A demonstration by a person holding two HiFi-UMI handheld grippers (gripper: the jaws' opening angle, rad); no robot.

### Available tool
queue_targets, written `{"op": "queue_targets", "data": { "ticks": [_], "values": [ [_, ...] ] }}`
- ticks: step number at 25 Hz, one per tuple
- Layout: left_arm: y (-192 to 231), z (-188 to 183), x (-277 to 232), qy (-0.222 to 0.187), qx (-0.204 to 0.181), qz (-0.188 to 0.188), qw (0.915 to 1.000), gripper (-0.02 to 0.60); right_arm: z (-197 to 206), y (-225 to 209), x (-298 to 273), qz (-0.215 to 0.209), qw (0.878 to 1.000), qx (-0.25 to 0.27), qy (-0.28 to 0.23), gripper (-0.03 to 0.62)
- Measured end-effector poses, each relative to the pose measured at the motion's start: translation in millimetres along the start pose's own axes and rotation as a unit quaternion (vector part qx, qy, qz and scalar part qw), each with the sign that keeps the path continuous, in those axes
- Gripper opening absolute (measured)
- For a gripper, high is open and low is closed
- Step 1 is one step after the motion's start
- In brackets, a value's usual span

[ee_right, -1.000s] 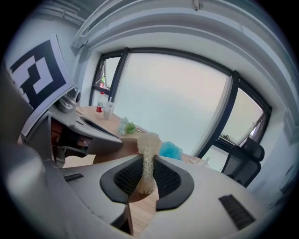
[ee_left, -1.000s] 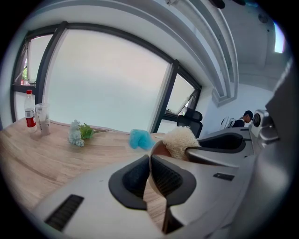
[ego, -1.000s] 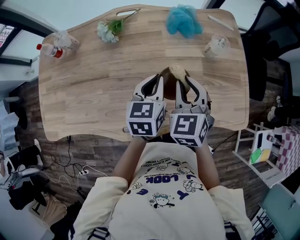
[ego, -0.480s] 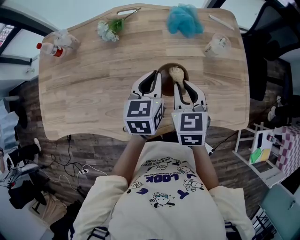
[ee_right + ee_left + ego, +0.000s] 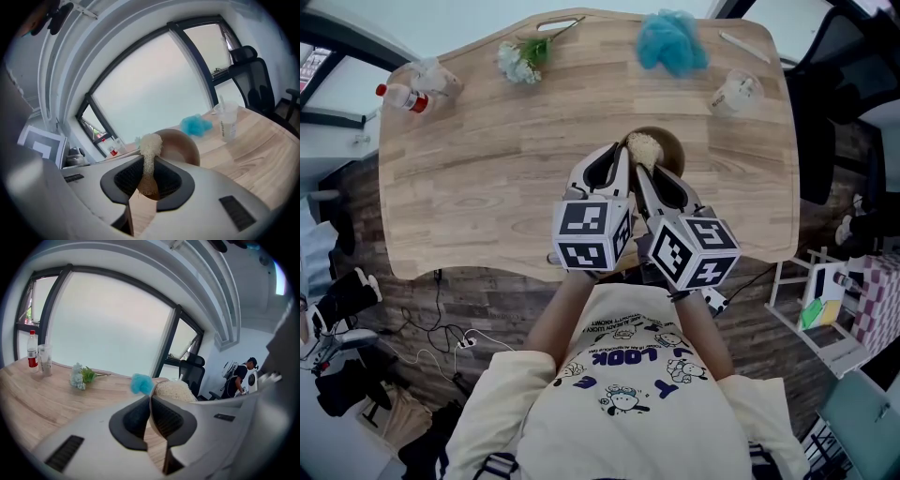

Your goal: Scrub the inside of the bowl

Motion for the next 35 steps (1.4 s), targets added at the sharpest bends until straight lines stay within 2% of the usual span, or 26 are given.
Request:
{"op": "queue_targets", "data": {
  "ticks": [7,12,18,23,27,35],
  "values": [
    [1.1,1.0,-2.7,0.002,0.001,0.002,1.0000,0.043,3.7,3.7,-0.3,0.016,0.999,0.031,0.001,0.069],
    [8.8,2.1,-0.2,-0.001,0.018,-0.005,0.9998,0.044,7.1,2.3,-1.9,0.011,0.998,0.051,0.018,0.069],
    [17.3,4.4,2.5,0.002,0.034,-0.011,0.9994,0.044,10.7,-5.8,-1.7,0.013,0.998,0.048,0.029,0.069],
    [15.1,7.0,6.0,0.003,0.031,-0.010,0.9995,0.048,10.4,-15.5,1.9,0.056,0.994,0.091,0.035,0.069],
    [11.5,7.8,6.6,0.006,0.026,-0.004,0.9996,0.049,5.3,-22.5,6.9,0.082,0.990,0.107,0.030,0.069],
    [1.7,9.2,1.0,0.012,0.018,0.014,0.9997,0.048,-4.9,-21.6,8.7,0.125,0.977,0.168,0.027,0.069]
  ]
}}
Point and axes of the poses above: the fingertips, and each gripper's own axes: x backward along the fingers, y to its left, z out of its underside, the point moved 10 cm from there along x, backward along the fingers, and after that the axes turned 13 degrees about y, right-handed, at the moved point
